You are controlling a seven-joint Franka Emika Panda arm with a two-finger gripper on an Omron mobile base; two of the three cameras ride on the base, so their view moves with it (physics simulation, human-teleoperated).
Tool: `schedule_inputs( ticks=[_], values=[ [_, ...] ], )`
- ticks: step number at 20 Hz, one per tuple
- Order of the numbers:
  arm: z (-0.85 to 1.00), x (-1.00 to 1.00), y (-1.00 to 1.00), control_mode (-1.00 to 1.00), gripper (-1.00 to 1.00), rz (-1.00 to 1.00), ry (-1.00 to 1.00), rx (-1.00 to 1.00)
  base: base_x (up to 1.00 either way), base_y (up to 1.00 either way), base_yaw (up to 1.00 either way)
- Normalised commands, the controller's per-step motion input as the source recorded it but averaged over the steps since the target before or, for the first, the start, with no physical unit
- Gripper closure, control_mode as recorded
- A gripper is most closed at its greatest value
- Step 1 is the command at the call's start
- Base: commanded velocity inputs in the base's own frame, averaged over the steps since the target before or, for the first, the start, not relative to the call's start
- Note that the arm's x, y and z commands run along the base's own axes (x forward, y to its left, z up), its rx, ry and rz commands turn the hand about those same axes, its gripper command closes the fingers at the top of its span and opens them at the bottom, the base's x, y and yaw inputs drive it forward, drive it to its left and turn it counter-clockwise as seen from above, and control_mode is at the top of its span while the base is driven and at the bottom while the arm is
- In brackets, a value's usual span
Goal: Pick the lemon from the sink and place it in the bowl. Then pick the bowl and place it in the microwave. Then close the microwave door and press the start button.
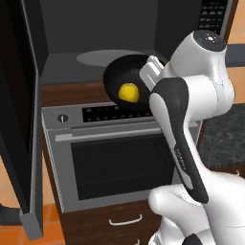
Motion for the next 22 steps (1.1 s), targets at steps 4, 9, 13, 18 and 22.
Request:
schedule_inputs(
  ticks=[4,9,13,18,22],
  values=[
    [0.57,0.71,-0.03,-1.0,1.0,-0.11,0.0,0.0,0.0,0.0,0.0],
    [0.23,0.85,0.0,-1.0,1.0,-0.02,0.0,0.0,0.0,0.0,0.0],
    [0.01,0.77,0.0,-1.0,1.0,0.03,0.0,0.01,0.0,0.0,0.0],
    [0.02,0.75,0.0,-1.0,1.0,0.06,0.0,0.0,0.0,0.0,0.0],
    [0.0,0.68,0.0,-1.0,1.0,0.05,0.0,0.0,0.0,0.0,0.0]
  ],
)
